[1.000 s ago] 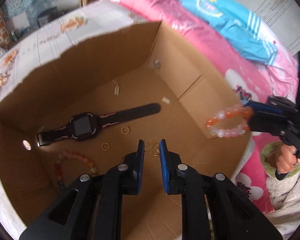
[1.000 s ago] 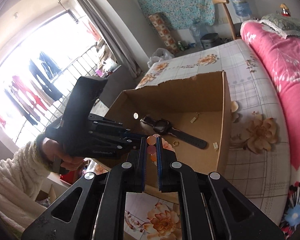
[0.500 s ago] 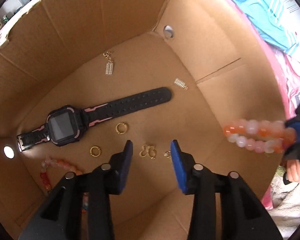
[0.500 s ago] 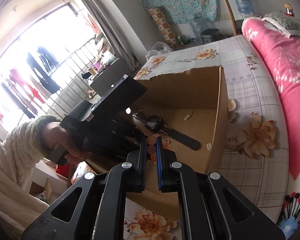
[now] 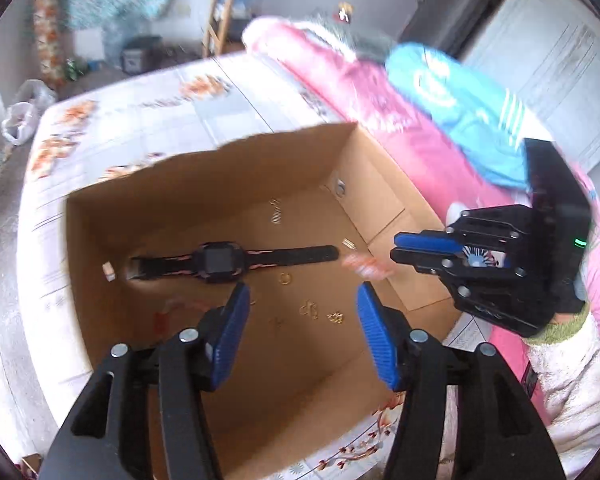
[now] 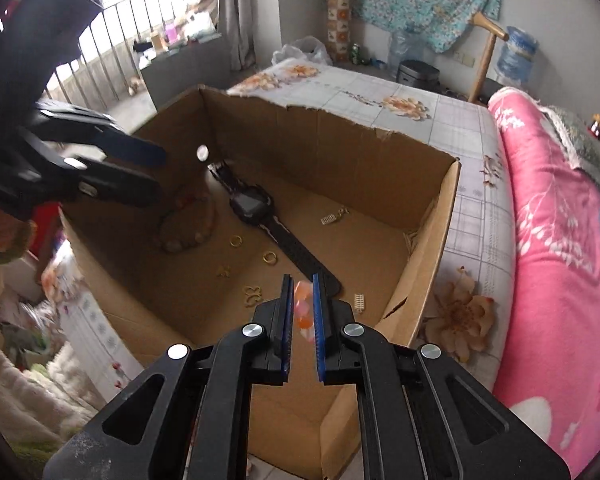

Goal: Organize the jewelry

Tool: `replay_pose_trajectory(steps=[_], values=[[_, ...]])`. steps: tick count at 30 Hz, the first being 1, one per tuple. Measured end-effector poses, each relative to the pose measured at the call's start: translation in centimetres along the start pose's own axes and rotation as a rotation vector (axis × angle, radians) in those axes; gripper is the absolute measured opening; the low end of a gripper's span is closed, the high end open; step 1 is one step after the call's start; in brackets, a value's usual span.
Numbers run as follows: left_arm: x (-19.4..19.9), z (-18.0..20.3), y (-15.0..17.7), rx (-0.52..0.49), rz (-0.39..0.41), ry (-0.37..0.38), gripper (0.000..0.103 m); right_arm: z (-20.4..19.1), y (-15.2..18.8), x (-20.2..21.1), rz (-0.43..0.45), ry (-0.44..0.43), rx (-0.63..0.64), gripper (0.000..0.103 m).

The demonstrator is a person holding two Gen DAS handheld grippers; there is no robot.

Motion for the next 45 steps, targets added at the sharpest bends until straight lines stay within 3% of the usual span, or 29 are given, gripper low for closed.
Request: replay_pose_trajectory(steps=[6,12,14,18,19,21,25,37,42,45], values=[[4.8,-1.8,4.0,0.049,0.156,-0.075,0.059,1.1,0.6,2.2,0.023,0.026,-0.086,0.01],[7.5,-4.8,7.0,0.145,0.296,-0.157,0.075,4.5,3.0,6.3,0.133,0.067,-0.366,0.036],[7.3,-6.0,8.0,0.211,0.296,-0.15,0.076,5.9,4.6,6.4,0.138,0.043,-0.479,0.04],[4.4,-7.2,8.9,0.299,0.247,-0.022,0.076,7.4,7.4,3.5,0.049,-0.116,-0.687,0.042],[3.9,-7.0,8.9,0.303,0.237,0.001,0.078,7.1,7.7,2.7,0.021,-0.142,-0.7,0.042],[3.6,-6.4,8.9,0.284,0.242,-0.034,0.078,5.8,7.7,1.7,-0.015,-0.212,-0.702,0.04],[4.0,-6.1,9.6,0.294,0.243,-0.046,0.078,3.9,7.1,2.4,-0.017,-0.104,-0.631,0.04],[5.1,-4.5,13.1,0.3,0.244,-0.052,0.078,1.5,10.0,4.4,-0.027,-0.064,-0.64,0.042],[5.8,-3.6,13.9,0.265,0.278,-0.082,0.078,1.4,10.6,5.2,0.017,-0.068,-0.673,0.042],[7.7,-2.3,14.5,0.226,0.351,-0.166,0.081,0.8,10.9,7.9,0.1,-0.008,-0.666,0.05]])
Point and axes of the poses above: each gripper's, at about its wrist camera, not at the fingertips, and x roughly against the way its jaws point, z to its right, y to its underside, the point moved 4 cm from there along -x, roughly the way its jaws point, and after that the axes turned 7 degrees about y, right-handed, at the moved point
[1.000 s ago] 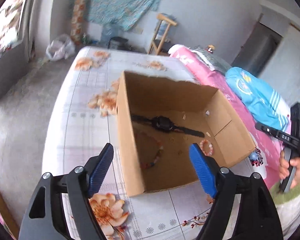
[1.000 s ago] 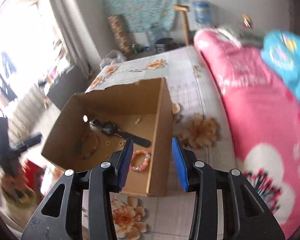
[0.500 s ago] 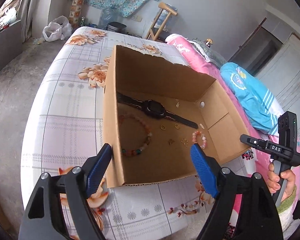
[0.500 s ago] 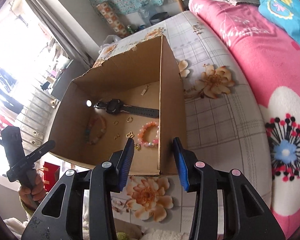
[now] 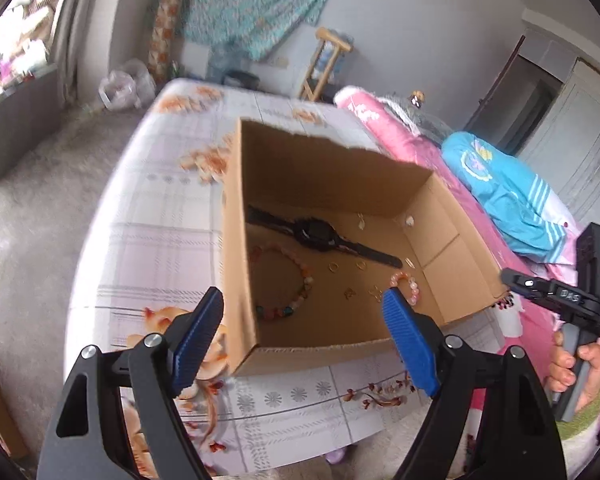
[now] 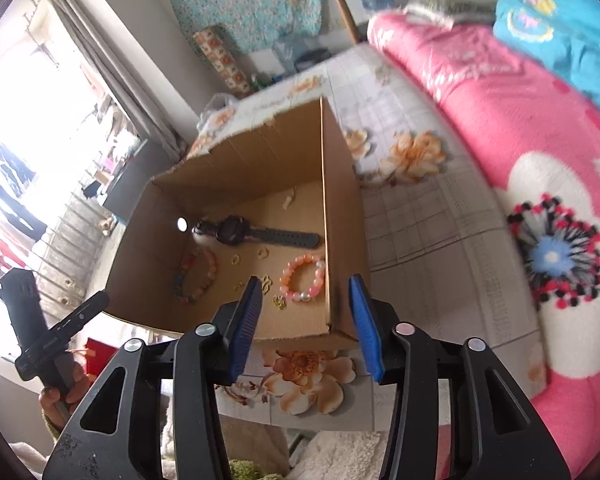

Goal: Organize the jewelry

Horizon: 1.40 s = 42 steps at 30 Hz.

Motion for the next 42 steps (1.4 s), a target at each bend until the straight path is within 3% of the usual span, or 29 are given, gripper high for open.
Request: replay_pose_trajectory(steps=[5,13,19,25,29,42], values=[[3.7,1.8,1.4,-0.093,0.119,-0.126,0.097,-1.7,2.2,4.5,0.143,0.106,0.106,0.073],[3.7,2.7,3.7,-0.1,0.098,-0.284,0.097,-5.4,7.4,2.0,0.068,0.166,0.23,0.089],[2.2,2.8,4.3,-0.07,0.054,-0.345,0.097,-6.9,7.8,0.1,0.072,0.255,0.252,0.093],[-1.0,3.3,5.0,-0.038,-0.054,-0.358,0.097,-7.8,7.1,-0.7,0.081,0.264,0.229,0.095],[-2.0,3.6,5.5,-0.002,-0.084,-0.35,0.097,-8.5,7.1,-1.2,0.077,0.271,0.245,0.095],[-3.7,4.6,5.2,-0.027,-0.143,-0.371,0.097,-8.6,7.0,-2.7,0.046,0.283,0.237,0.095]])
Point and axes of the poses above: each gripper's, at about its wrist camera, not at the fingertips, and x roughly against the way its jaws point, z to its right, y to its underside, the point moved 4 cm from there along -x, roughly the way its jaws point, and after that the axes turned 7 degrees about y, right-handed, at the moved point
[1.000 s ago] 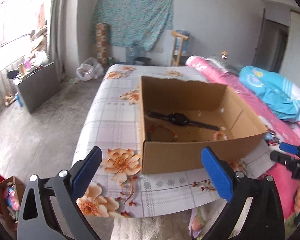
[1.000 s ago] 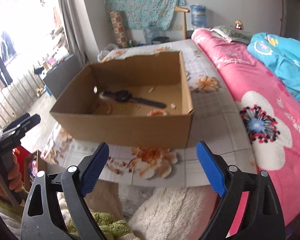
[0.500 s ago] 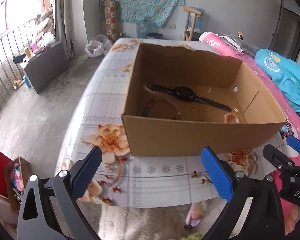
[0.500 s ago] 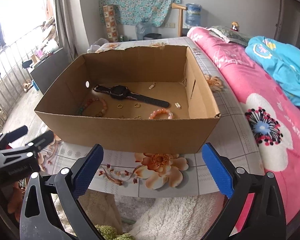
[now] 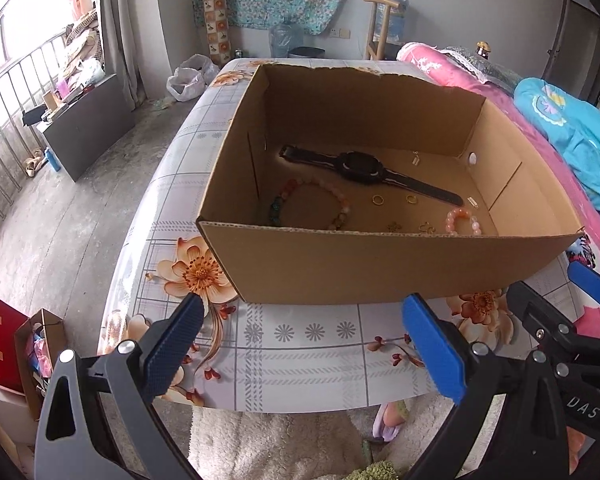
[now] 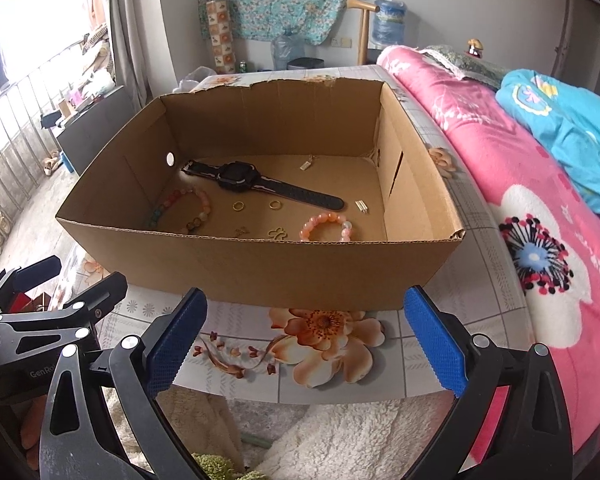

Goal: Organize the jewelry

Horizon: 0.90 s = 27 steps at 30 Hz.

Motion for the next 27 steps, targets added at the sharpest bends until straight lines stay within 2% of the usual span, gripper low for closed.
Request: replay_pose_trajectory(steps=[12,27], values=[[0.23,0.33,-0.22,-0.006,0.008,-0.021,0.097,0.59,0.07,-0.23,-0.015,0.003,-0.031,0.095],[0.16,0.27,-0.27,0.002,0.002,-0.01,0.097,0.6,0.04,-0.15,-0.017,0.024,-0.037,0.095]])
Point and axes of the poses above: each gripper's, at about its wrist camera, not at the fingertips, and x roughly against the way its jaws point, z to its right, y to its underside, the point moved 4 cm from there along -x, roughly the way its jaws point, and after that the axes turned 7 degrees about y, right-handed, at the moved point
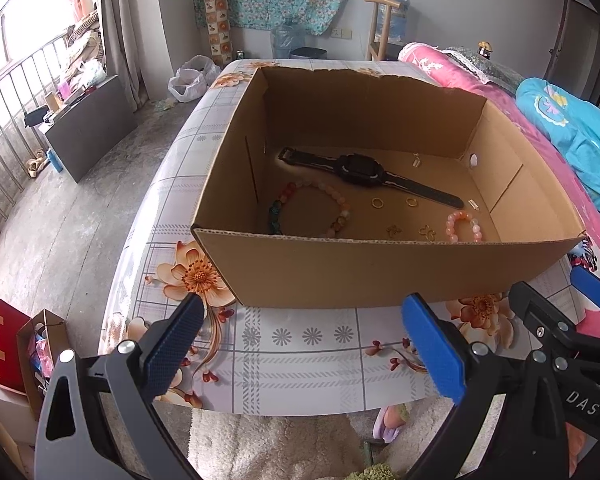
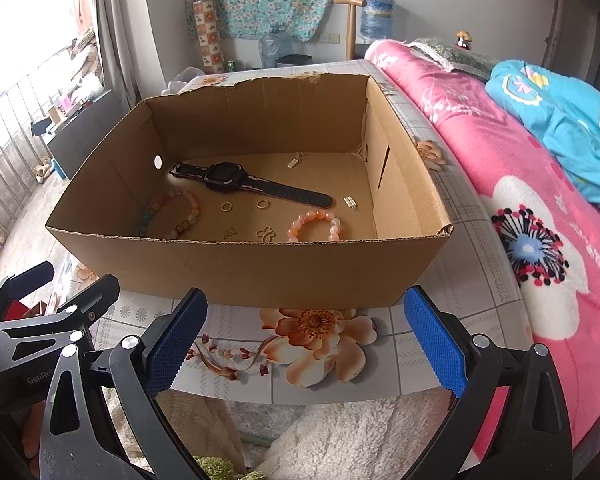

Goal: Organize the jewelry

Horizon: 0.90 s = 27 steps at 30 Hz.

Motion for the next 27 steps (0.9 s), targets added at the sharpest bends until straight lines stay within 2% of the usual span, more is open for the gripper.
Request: replay_pose_trajectory(steps=[27], values=[[-0.32,0.09,0.03,0.008,-0.01,0.008,0.097,0.14,0.09,-0.01,-0.004,0.01,0.003,0.095]])
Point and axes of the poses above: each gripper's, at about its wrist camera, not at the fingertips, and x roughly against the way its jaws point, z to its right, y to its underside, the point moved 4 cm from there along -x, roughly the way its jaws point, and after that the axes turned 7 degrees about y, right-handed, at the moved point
